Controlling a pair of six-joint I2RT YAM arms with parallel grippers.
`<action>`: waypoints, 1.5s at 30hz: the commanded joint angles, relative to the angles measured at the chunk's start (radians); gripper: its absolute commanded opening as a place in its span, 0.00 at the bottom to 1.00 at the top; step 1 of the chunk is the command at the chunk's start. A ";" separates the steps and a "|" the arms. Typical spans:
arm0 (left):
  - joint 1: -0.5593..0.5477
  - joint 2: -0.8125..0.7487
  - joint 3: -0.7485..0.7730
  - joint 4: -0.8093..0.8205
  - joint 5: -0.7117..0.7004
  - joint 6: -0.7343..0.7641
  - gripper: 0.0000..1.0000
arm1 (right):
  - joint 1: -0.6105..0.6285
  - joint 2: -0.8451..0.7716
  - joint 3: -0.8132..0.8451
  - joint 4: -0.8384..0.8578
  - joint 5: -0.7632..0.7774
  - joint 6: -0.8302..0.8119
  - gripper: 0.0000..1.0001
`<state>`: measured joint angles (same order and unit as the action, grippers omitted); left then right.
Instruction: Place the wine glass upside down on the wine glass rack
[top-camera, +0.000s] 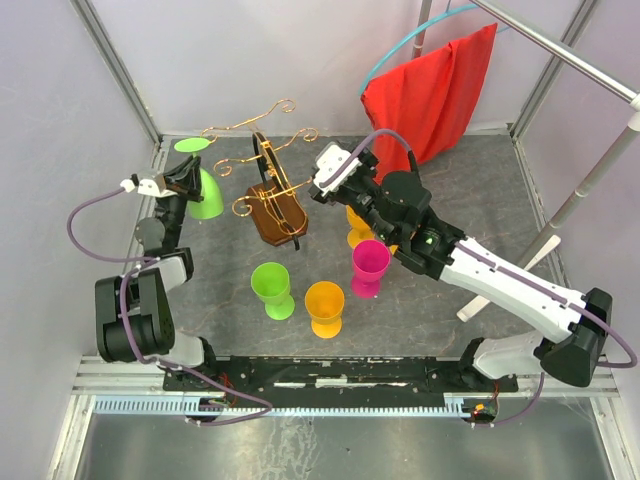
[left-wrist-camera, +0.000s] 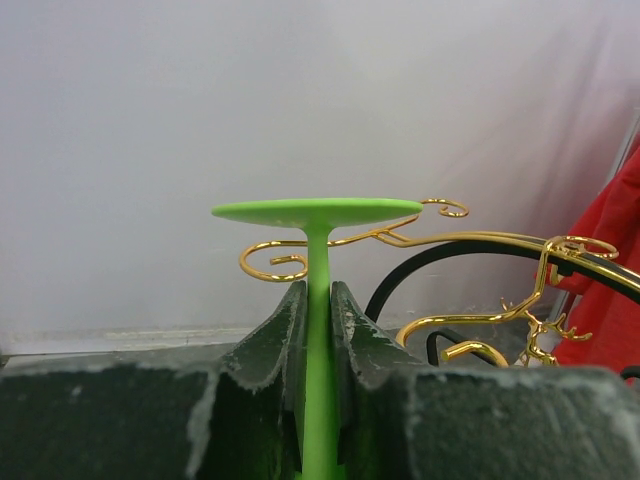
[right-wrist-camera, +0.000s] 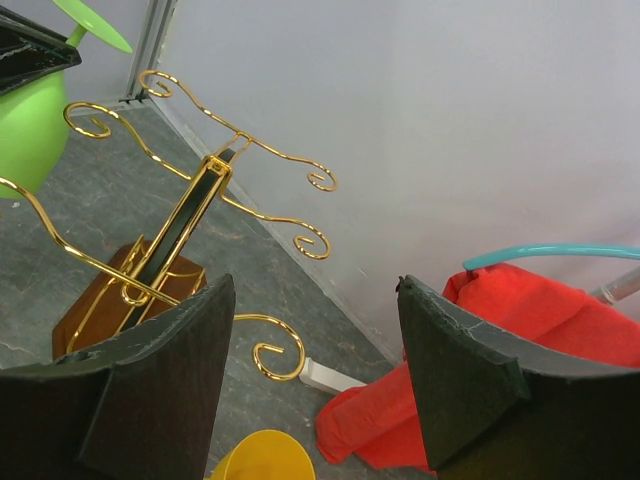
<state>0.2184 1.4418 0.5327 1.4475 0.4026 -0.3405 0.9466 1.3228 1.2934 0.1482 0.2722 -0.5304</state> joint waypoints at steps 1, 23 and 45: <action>-0.015 0.029 0.008 0.128 0.025 0.008 0.03 | -0.004 0.014 0.006 0.047 0.005 -0.021 0.74; -0.105 0.279 0.163 0.176 -0.003 0.112 0.03 | -0.013 0.081 0.050 0.049 0.019 -0.073 0.75; -0.146 0.462 0.328 0.283 -0.054 0.097 0.03 | -0.060 0.141 0.078 0.036 0.029 -0.106 0.77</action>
<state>0.0757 1.9034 0.8188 1.5394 0.3603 -0.2897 0.8982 1.4574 1.3174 0.1486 0.2943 -0.6300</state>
